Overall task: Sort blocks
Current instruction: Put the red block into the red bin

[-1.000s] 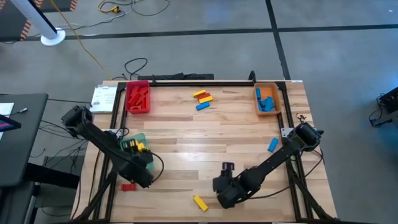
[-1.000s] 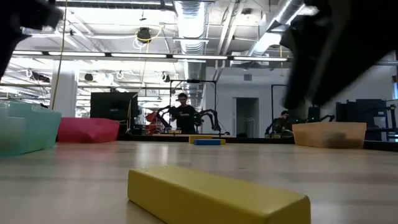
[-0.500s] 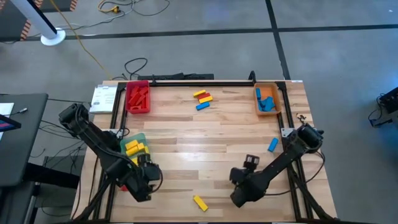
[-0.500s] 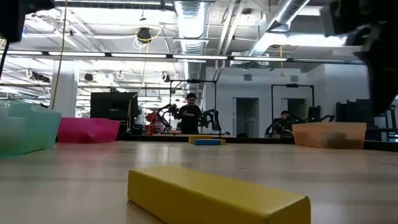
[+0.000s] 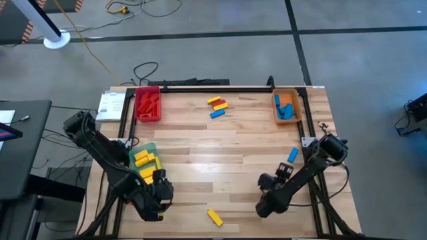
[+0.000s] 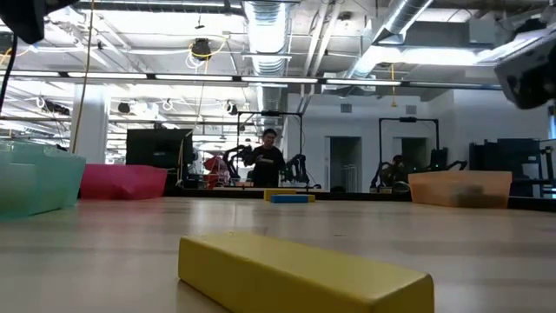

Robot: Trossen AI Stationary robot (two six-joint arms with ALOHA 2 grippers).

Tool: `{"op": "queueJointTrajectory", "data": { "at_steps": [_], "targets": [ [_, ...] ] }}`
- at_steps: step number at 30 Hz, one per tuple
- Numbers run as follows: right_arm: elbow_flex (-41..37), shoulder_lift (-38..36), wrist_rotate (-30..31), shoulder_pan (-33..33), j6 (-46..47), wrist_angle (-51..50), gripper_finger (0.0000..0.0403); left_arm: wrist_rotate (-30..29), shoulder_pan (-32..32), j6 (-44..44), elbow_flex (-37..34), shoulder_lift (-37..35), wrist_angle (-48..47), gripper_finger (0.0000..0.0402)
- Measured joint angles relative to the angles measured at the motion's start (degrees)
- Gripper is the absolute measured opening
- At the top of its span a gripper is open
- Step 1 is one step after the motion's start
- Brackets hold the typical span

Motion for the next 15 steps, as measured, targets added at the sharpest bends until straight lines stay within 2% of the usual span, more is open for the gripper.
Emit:
{"op": "queueJointTrajectory", "data": {
  "at_steps": [4, 10, 15],
  "targets": [
    [-2.7, 0.0, 0.3, -0.7, 0.6, 3.2, 0.0255, -0.5, 0.0, 2.2, -2.7, 0.0, 4.7, 0.024],
    [-3.7, 0.0, 4.8, -2.9, -1.9, 12.7, 0.0255, -0.2, 0.2, 5.9, -5.8, 0.0, 10.8, 0.024],
    [-3.7, -1.9, 4.9, -4.6, -6.5, 23.2, 0.0255, 5.7, 0.1, 6.3, -6.4, 0.0, 11.2, 0.024]
  ]
}}
